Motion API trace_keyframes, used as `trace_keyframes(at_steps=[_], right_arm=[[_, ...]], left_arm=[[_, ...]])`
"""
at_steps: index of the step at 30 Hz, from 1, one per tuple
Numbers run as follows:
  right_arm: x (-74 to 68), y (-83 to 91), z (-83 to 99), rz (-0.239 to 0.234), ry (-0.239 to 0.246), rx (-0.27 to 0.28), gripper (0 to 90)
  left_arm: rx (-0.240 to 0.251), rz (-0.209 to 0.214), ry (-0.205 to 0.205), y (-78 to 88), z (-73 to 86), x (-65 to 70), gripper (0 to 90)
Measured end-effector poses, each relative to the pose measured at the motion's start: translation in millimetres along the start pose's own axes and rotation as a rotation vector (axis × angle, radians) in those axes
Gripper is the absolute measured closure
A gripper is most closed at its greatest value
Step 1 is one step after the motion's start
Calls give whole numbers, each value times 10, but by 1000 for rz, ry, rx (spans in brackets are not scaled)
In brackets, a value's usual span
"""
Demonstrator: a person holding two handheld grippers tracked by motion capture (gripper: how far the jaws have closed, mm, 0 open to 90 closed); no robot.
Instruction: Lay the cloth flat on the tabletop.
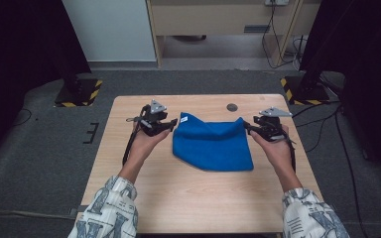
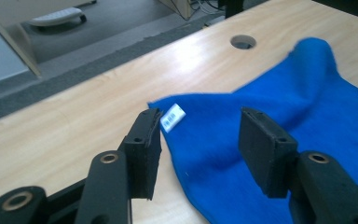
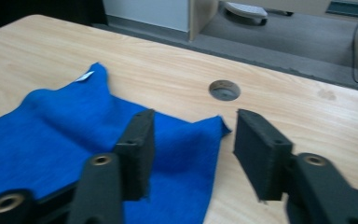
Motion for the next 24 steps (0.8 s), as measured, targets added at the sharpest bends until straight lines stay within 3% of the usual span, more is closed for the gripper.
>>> trace_keyframes(at_steps=[4, 9, 16, 24], right_arm=[[-73, 43, 153, -30, 20, -12, 658], [-112, 33, 383, -60, 19, -36, 743], [-114, 67, 603, -74, 1, -53, 801], [-175, 121, 737, -98, -16, -55, 809]], left_arm=[[-8, 16, -14, 31, 171, 57, 496], [-10, 28, 8, 52, 343, 79, 499], [-27, 39, 14, 72, 540, 125, 494], [-37, 55, 31, 59, 718, 160, 481]])
Point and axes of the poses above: each handheld gripper's, and its own axes: y roughly backward along the jaws, z roughly out of its underside, x roughly to its right, the point moved 6 cm from there along -y, roughly forward along the jaws, and after that the axes turned 1 degree about y, right-handed, at the moved point
